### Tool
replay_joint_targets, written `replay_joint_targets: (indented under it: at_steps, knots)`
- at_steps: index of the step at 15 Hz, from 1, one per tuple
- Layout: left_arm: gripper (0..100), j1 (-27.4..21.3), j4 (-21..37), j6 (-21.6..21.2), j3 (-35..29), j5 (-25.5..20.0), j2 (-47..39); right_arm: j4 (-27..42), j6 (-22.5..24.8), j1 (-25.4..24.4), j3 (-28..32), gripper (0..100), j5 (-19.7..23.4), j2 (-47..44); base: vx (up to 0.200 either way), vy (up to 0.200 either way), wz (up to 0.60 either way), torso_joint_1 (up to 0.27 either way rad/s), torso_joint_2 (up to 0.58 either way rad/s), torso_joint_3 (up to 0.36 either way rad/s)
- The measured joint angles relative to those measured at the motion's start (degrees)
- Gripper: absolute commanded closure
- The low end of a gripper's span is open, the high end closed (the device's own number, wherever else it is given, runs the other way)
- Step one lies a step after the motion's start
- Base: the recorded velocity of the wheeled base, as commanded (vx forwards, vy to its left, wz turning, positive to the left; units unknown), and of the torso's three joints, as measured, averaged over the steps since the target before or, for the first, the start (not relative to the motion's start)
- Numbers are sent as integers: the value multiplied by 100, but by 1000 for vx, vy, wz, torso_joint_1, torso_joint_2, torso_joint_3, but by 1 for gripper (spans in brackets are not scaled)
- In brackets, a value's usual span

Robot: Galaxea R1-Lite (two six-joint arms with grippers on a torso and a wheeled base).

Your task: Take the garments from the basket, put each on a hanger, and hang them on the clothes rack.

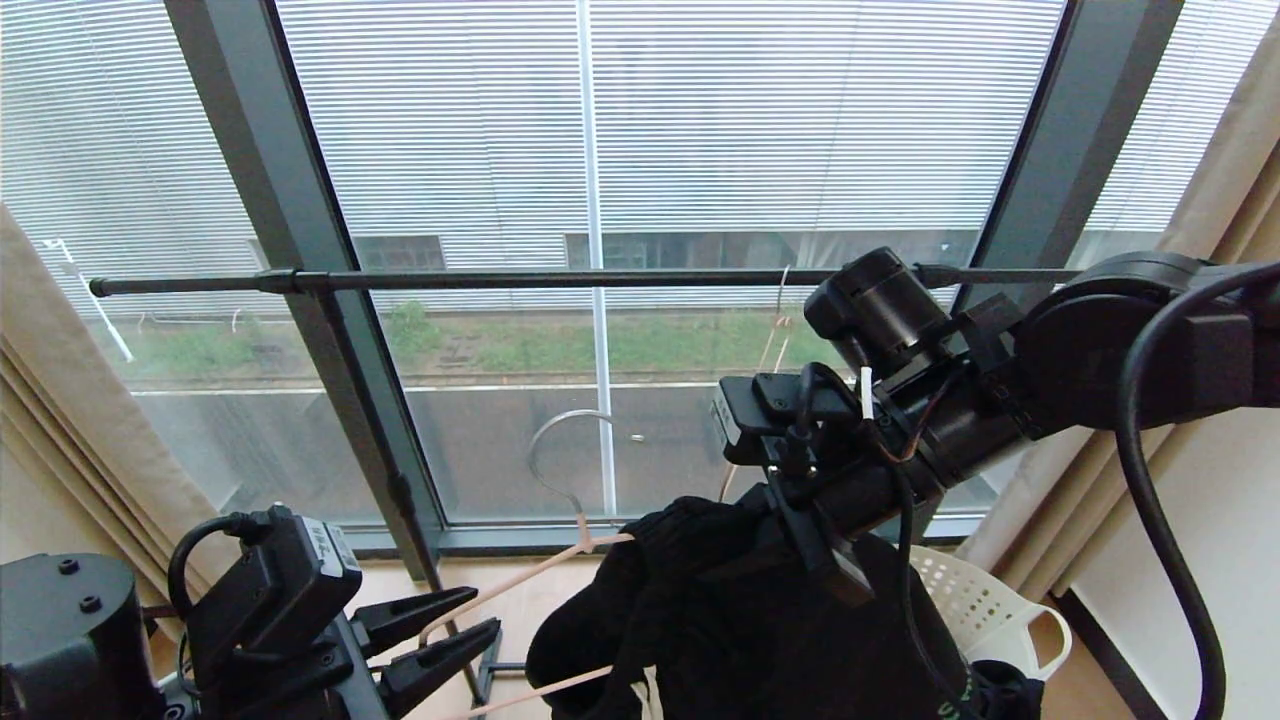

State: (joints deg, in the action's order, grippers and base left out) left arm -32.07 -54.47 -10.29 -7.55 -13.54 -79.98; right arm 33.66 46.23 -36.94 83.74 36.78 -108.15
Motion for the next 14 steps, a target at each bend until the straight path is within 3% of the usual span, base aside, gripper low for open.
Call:
replay_joint_targets:
  at_steps: [2,6,10,14]
  knots:
    - [0,0,4,17,9,-38,52,2,-2,-2,-72,100,-5,49,0,0,0,0,0,0]
    - [0,179,6,477,-11,-866,344,-2,-11,98,-227,100,2,182,0,0,0,0,0,0]
    - [0,1192,15,1073,-243,-2127,630,-185,11,224,-441,100,17,218,0,0,0,0,0,0]
    - [0,2571,22,1899,-564,-3574,523,-646,9,334,-824,100,263,422,0,0,0,0,0,0]
